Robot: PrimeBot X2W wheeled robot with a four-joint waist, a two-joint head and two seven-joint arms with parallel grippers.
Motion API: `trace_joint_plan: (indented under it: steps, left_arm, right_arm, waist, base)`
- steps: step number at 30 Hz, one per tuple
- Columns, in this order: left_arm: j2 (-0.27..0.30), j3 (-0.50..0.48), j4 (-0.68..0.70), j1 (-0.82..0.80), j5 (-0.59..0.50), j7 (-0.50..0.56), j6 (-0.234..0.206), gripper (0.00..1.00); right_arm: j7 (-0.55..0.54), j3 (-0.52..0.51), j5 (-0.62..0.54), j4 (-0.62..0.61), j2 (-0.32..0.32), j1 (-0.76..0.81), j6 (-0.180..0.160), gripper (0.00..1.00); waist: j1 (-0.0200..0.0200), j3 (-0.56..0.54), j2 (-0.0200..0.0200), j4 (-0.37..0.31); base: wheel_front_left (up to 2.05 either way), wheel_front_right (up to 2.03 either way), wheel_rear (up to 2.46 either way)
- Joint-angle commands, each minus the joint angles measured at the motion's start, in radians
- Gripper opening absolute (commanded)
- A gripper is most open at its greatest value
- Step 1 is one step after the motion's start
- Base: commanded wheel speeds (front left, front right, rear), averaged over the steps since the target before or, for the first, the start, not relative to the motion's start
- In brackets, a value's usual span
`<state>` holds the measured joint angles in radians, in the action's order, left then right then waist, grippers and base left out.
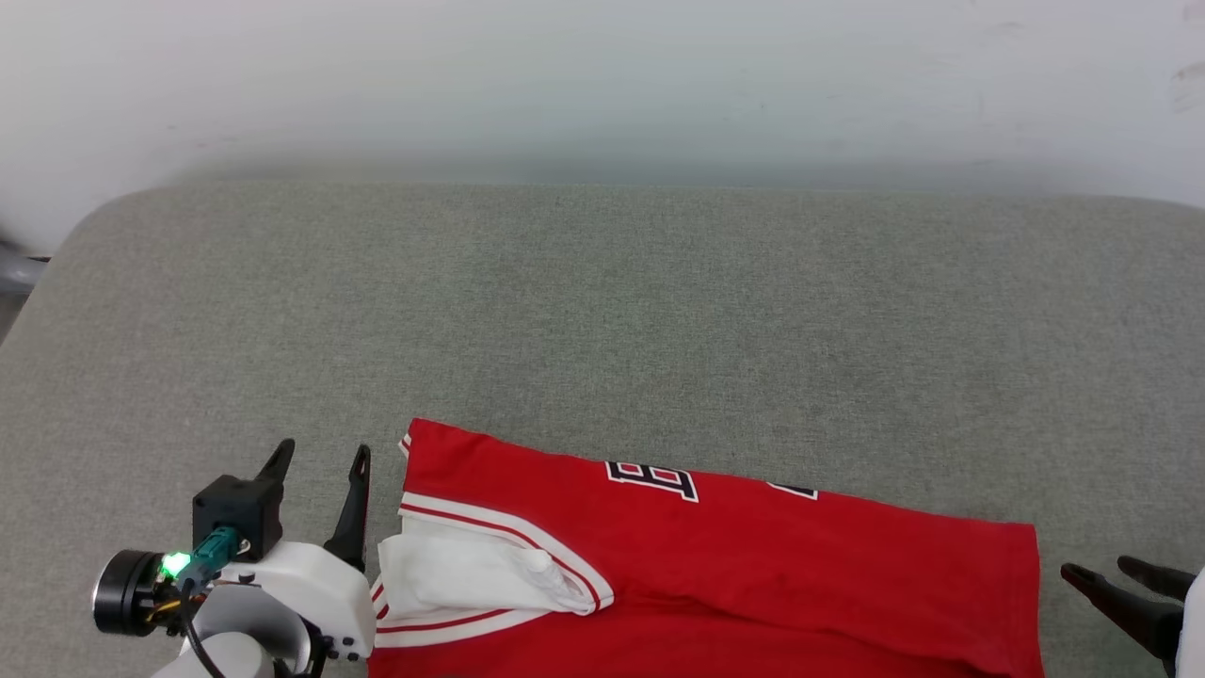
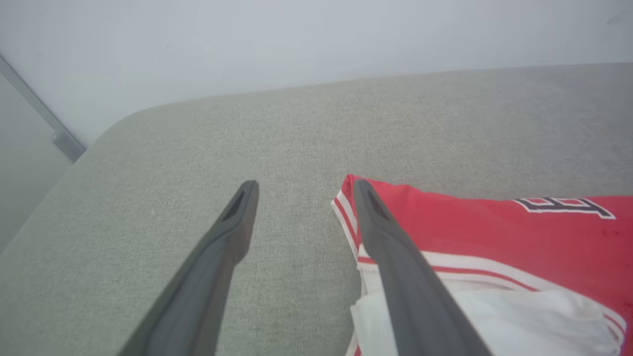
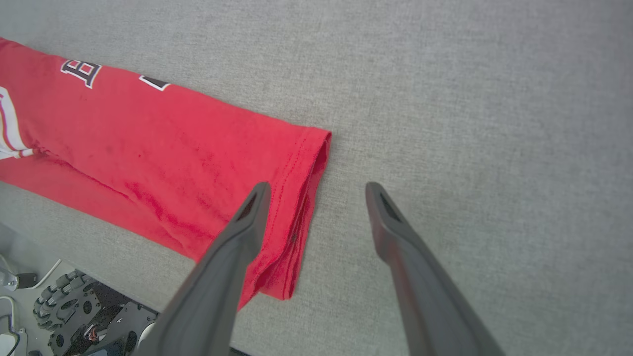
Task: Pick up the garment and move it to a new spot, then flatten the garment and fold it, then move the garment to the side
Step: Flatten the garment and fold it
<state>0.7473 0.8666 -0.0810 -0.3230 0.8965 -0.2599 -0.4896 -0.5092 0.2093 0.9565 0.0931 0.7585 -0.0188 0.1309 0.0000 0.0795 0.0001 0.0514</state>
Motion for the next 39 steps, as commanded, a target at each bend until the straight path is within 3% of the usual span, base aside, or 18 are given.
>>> trace_joint_plan:
  steps: [1, 6, 10, 23, 29, 30, 31, 32, 39]
  left_arm:
    - [-0.01, -0.013, 0.01, 0.012, -0.017, -0.006, -0.006, 1.0]
    - [-0.083, -0.164, 0.048, 0.091, -0.175, -0.006, -0.038, 1.0]
    - [-0.144, -0.274, 0.074, 0.165, -0.289, -0.006, -0.036, 1.0]
    - [-0.355, -0.503, 0.083, 0.311, -0.538, -0.005, 0.08, 1.0]
    - [-0.442, -0.568, 0.05, 0.331, -0.625, -0.005, 0.158, 1.0]
    - [-0.453, -0.578, 0.047, 0.335, -0.637, -0.005, 0.17, 1.0]
    - [-0.463, -0.588, 0.044, 0.338, -0.648, -0.005, 0.181, 1.0]
    - [-0.47, -0.598, 0.045, 0.34, -0.663, -0.005, 0.193, 1.0]
    - [-0.518, -0.667, 0.049, 0.375, -0.738, -0.005, 0.245, 1.0]
  right_arm:
    - [-0.008, -0.003, 0.011, 0.002, 0.002, 0.011, -0.001, 1.0]
    - [-0.085, -0.008, 0.061, 0.057, -0.023, 0.004, -0.001, 1.0]
    - [-0.108, 0.002, 0.08, 0.098, -0.049, -0.015, -0.001, 1.0]
    - [-0.096, 0.117, 0.114, 0.187, -0.15, -0.06, 0.0, 1.0]
    - [-0.061, 0.197, 0.119, 0.186, -0.144, -0.078, 0.001, 1.0]
    - [-0.046, 0.201, 0.115, 0.189, -0.138, -0.08, 0.001, 0.78]
    - [-0.035, 0.206, 0.113, 0.194, -0.131, -0.084, 0.001, 0.27]
    - [-0.022, 0.21, 0.111, 0.199, -0.122, -0.087, 0.001, 0.0]
    - [0.052, 0.197, 0.133, 0.242, -0.048, -0.085, -0.001, 0.0]
  waist:
    - [0.0, 0.005, -0.0001, 0.006]
    - [0.0, 0.022, -0.0001, 0.032]
    - [0.0, 0.038, -0.0001, 0.054]
    - [0.0, 0.076, -0.0001, 0.101]
    - [0.0, 0.072, -0.0001, 0.105]
    - [0.0, 0.07, -0.0001, 0.105]
    - [0.0, 0.067, -0.0001, 0.104]
    - [0.0, 0.065, -0.0001, 0.103]
    - [0.0, 0.036, -0.0001, 0.086]
  base:
    - [0.0, 0.0, 0.0]
    - [0.0, 0.0, 0.0]
    - [0.0, 0.0, 0.0]
    - [0.0, 0.0, 0.0]
    - [0.0, 0.0, 0.0]
    - [0.0, 0.0, 0.0]
    - [0.0, 0.0, 0.0]
    - [0.0, 0.0, 0.0]
    - [0.0, 0.0, 0.0]
